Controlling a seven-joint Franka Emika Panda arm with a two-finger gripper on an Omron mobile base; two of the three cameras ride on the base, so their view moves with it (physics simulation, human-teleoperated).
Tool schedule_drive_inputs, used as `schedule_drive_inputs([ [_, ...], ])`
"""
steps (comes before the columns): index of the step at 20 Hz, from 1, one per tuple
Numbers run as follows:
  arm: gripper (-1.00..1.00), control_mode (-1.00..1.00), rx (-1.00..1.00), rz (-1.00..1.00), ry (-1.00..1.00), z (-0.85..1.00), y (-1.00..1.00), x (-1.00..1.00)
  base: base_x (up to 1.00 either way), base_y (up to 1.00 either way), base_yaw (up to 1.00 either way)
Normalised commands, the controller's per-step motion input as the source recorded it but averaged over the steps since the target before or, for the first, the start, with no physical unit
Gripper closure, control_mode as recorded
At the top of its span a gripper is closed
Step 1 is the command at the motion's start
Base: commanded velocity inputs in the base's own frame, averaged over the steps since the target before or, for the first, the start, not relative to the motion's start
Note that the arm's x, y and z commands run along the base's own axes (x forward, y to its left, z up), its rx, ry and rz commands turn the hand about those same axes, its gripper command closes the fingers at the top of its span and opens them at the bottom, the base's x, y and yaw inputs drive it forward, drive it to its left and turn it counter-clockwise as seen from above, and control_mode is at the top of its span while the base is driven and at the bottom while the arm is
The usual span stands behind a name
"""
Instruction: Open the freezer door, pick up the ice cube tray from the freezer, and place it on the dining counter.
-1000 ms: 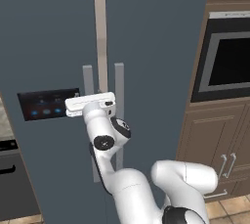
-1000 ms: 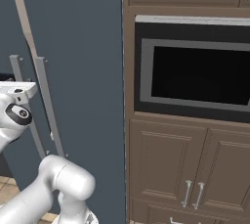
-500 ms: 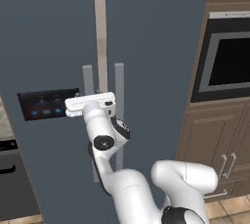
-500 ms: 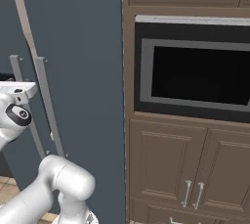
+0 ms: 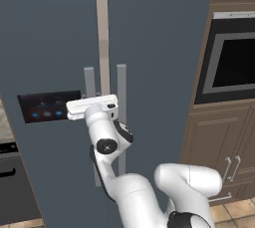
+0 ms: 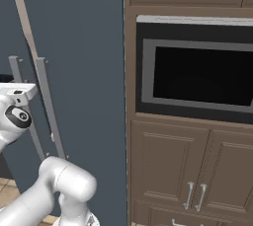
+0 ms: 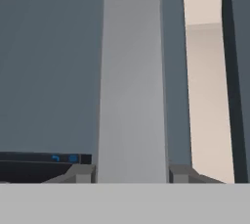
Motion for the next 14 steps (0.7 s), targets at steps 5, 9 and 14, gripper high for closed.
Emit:
schedule_drive_inputs([
  [5, 1.00, -1.00, 0.00, 0.00, 0.03, 0.00, 0.24, -0.54, 0.00, 0.00, 0.00],
  [9, 1.00, -1.00, 0.00, 0.00, 0.04, 0.00, 0.31, -0.57, 0.00, 0.00, 0.00],
  [14, 1.00, -1.00, 0.00, 0.00, 0.08, 0.00, 0.38, -0.59, 0.00, 0.00, 0.00],
])
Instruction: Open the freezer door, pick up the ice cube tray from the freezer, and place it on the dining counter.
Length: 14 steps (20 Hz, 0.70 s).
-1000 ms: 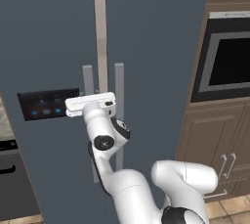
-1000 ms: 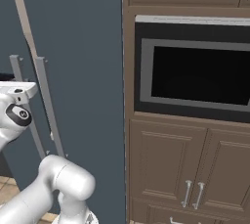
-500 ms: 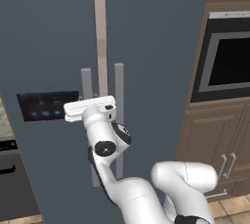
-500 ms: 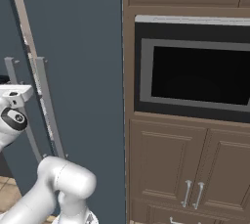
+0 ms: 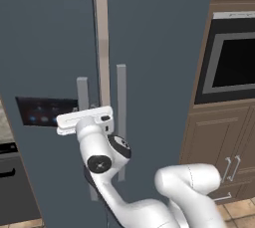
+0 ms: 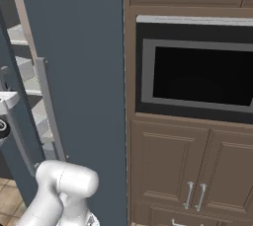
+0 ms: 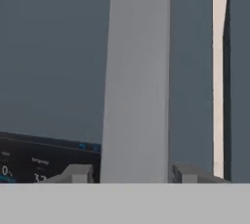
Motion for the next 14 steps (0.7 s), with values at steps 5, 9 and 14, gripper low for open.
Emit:
schedule_drive_inputs([
  [5, 1.00, -1.00, 0.00, 0.00, 0.08, 0.00, 0.32, -0.80, 0.00, 0.00, 0.00],
  [9, 1.00, -1.00, 0.00, 0.00, 0.09, 0.00, 0.35, -0.78, 0.00, 0.00, 0.00],
  [14, 1.00, -1.00, 0.00, 0.00, 0.09, 0.00, 0.37, -0.69, 0.00, 0.00, 0.00],
])
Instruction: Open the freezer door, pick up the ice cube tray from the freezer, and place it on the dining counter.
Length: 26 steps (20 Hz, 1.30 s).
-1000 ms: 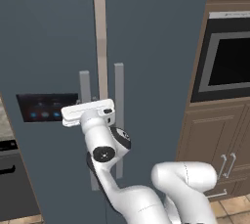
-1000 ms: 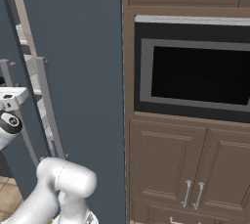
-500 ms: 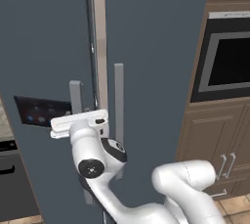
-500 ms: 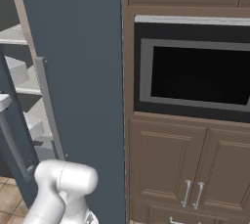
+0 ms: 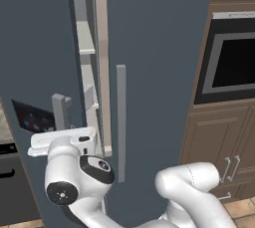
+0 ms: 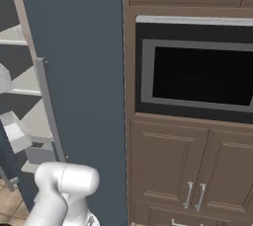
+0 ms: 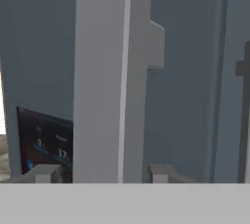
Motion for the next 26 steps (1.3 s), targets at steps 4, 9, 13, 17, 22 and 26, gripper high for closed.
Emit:
schedule_drive_inputs([
  [4, 1.00, -1.00, 0.00, 0.00, 0.11, -0.01, 0.37, -0.50, 0.00, 0.00, 0.00],
  [9, 1.00, -1.00, 0.00, 0.00, 0.09, -0.01, 0.28, -0.28, 0.00, 0.00, 0.00],
  [13, 1.00, -1.00, 0.00, 0.00, 0.02, 0.00, 0.03, -0.01, 0.00, 0.00, 0.00],
  [17, 1.00, -1.00, 0.00, 0.00, 0.00, 0.00, 0.00, 0.00, 0.00, 0.00, 0.00],
  [22, -1.00, -1.00, 0.00, 0.00, 0.00, 0.00, 0.00, 0.00, 0.00, 0.00, 0.00],
  [26, -1.00, -1.00, 0.00, 0.00, 0.00, 0.00, 0.00, 0.00, 0.00, 0.00, 0.00],
])
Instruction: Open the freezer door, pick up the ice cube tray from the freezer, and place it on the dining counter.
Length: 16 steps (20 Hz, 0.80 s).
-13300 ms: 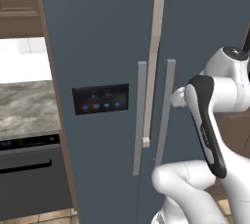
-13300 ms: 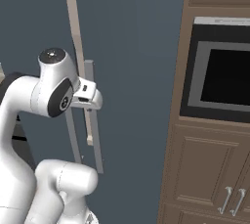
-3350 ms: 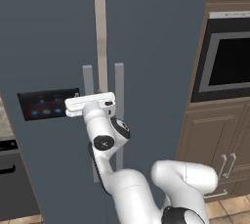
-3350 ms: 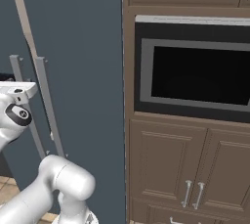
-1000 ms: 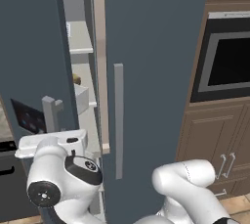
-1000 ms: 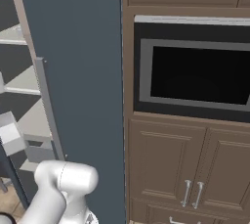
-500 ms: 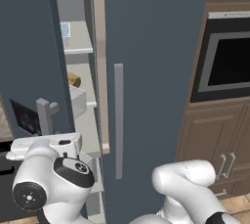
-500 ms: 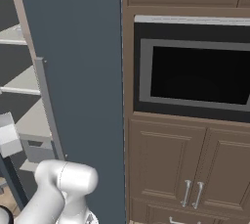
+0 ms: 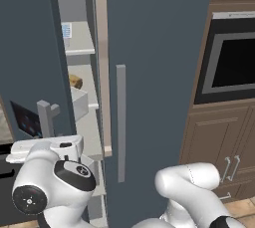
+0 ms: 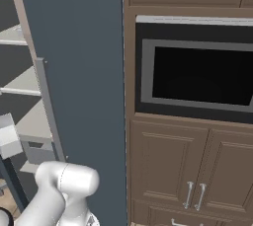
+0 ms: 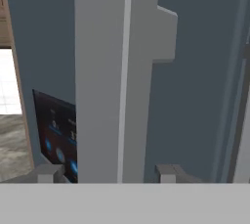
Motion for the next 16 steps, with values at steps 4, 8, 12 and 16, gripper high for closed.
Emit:
schedule_drive_inputs([
  [4, -1.00, -1.00, 0.00, 0.00, 0.00, 0.00, 0.00, 0.00, 0.00, 0.00, 0.00],
  [8, -1.00, -1.00, 0.00, 0.00, 0.00, 0.00, 0.00, 0.00, 0.00, 0.00, 0.00],
  [12, -1.00, -1.00, 0.00, 0.00, 0.00, 0.02, -0.20, -0.31, 0.00, 0.00, 0.00],
  [16, -1.00, -1.00, 0.00, 0.03, -0.01, 0.35, -0.41, -0.65, 0.00, 0.00, 0.00],
])
